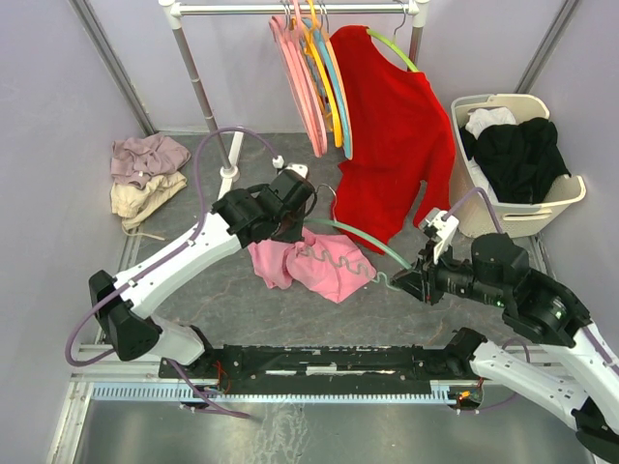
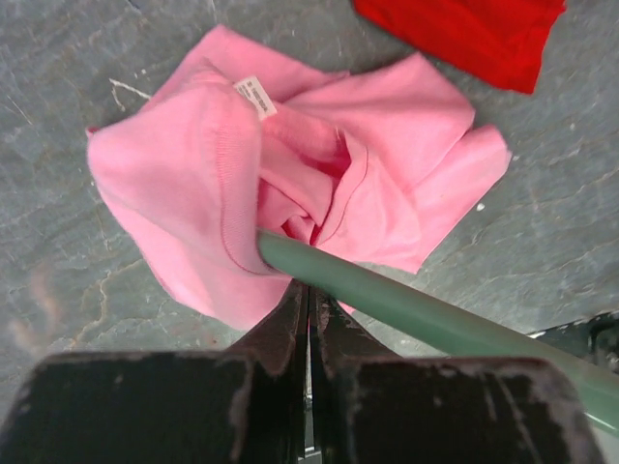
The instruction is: Place the t-shirt on the hanger
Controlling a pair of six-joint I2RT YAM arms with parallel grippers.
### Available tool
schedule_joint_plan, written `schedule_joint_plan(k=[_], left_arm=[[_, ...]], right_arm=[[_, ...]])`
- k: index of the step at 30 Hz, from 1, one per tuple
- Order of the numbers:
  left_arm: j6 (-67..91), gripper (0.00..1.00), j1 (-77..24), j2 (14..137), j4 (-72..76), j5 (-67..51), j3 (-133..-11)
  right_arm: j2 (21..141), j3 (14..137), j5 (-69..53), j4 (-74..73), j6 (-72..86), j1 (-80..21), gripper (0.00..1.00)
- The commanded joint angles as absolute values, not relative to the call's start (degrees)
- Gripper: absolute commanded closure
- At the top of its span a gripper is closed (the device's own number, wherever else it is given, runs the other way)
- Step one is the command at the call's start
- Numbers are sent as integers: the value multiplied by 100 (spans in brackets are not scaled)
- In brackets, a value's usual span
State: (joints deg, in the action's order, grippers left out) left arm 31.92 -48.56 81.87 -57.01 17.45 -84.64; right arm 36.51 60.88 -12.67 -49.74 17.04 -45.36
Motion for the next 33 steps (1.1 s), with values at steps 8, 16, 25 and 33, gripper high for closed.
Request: schedule_joint_plan(k=[8, 16, 25, 33], left_arm=[[3305, 97, -5177, 8120, -5463, 1715, -8079], [3313, 97, -5310, 8117, -5544, 1719, -8256], [3257, 97, -5441, 8158, -5734, 1743, -8849], [3146, 97, -5645, 8408, -5884, 1686, -9715]], right_arm=[[3506, 5682, -1336, -4257, 1598, -4579, 98], [3805, 5486, -1390, -3551, 1763, -4579, 98], [3906, 5106, -1622, -2660, 2174, -4579, 98], [3625, 4337, -1779, -1392, 2749, -4581, 98]])
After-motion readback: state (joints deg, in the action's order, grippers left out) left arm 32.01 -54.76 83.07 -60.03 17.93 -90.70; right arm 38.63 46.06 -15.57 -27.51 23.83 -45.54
